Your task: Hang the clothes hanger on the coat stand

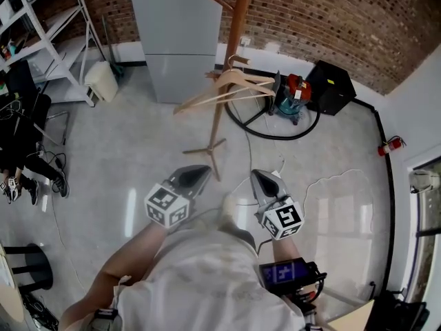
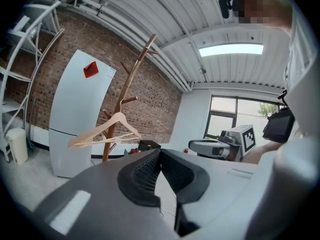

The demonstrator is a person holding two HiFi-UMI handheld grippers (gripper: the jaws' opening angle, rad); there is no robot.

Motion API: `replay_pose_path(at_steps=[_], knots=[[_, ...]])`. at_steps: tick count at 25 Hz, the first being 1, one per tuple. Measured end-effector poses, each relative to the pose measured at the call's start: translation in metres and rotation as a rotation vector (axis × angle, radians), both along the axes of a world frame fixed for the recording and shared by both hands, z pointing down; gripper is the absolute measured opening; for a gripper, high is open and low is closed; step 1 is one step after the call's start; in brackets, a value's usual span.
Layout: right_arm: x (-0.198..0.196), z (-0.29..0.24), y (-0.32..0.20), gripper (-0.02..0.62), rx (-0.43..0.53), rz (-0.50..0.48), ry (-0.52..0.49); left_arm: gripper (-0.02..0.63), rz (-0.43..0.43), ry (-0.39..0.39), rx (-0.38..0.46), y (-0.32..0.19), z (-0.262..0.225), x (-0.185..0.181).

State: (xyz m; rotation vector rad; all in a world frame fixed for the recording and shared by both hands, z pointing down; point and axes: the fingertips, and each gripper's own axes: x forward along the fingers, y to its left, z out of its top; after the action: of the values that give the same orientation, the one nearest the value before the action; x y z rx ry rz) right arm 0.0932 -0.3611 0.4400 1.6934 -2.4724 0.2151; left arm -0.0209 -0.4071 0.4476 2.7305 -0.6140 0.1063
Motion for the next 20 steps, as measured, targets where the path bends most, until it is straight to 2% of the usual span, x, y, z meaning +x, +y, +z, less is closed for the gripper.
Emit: replay_pose_path(at_steps=[8, 12, 20], knots=[[0.002, -0.008, -0.008, 0.012, -0.006, 0.023, -0.01, 0.002, 0.03, 0.004, -0.001, -0.009, -0.009, -0.002], [0.003, -0.007, -0.016, 0.012, 0.019, -0.01, -0.022, 0.002, -0.014, 0.003, 0.014, -0.015, -0.004, 0.001], [0.007, -0.003, -0.011, 0.012, 0.014, -0.006, -0.038, 0.002, -0.003, -0.007, 0.007, -0.007, 0.003, 0.008]])
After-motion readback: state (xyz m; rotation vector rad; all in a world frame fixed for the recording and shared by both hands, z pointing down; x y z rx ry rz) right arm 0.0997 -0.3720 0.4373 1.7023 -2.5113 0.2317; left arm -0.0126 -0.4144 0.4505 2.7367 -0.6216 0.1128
